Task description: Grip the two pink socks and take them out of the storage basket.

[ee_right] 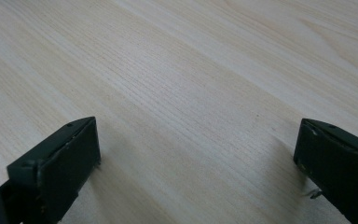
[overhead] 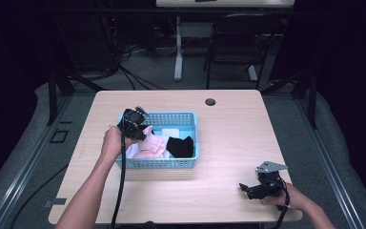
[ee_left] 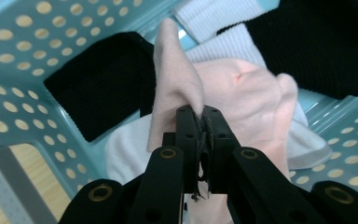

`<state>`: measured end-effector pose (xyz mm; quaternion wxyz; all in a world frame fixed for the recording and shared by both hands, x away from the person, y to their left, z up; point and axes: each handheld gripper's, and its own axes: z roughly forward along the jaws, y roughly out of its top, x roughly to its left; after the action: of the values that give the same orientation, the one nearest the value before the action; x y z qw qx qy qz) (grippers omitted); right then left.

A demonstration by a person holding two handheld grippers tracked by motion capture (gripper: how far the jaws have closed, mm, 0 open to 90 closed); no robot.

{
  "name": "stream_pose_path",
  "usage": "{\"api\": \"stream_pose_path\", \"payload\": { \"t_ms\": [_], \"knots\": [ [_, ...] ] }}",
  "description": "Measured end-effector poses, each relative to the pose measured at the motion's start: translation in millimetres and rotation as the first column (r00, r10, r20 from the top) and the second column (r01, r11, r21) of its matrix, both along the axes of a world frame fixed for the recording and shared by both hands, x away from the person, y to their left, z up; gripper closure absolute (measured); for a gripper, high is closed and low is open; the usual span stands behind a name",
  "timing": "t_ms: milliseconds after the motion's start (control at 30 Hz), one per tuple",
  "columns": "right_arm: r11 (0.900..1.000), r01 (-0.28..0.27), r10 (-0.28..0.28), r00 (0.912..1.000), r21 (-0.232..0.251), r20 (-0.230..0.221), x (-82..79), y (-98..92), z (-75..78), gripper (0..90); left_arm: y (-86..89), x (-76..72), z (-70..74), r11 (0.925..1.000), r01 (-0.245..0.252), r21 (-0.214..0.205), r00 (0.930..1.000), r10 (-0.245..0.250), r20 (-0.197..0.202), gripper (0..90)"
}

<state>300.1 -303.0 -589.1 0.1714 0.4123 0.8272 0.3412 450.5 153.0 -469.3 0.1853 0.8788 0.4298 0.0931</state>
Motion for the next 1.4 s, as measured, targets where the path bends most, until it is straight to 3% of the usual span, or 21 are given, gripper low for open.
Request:
{"api": "stream_pose_path", "payload": {
  "t_ms": [600,1400],
  "knots": [
    [1.0000,0.000,0.000,1.0000,0.000,0.000,0.0,0.0,0.0,0.0,0.0,-4.3,27.2,0.9999,0.016,-0.002,0.9986,-0.015,0.051,86.0],
    [1.0000,0.000,0.000,1.0000,0.000,0.000,0.0,0.0,0.0,0.0,7.1,-10.6,52.1,0.9996,0.027,-0.008,0.9975,-0.026,0.066,86.0]
  ]
}}
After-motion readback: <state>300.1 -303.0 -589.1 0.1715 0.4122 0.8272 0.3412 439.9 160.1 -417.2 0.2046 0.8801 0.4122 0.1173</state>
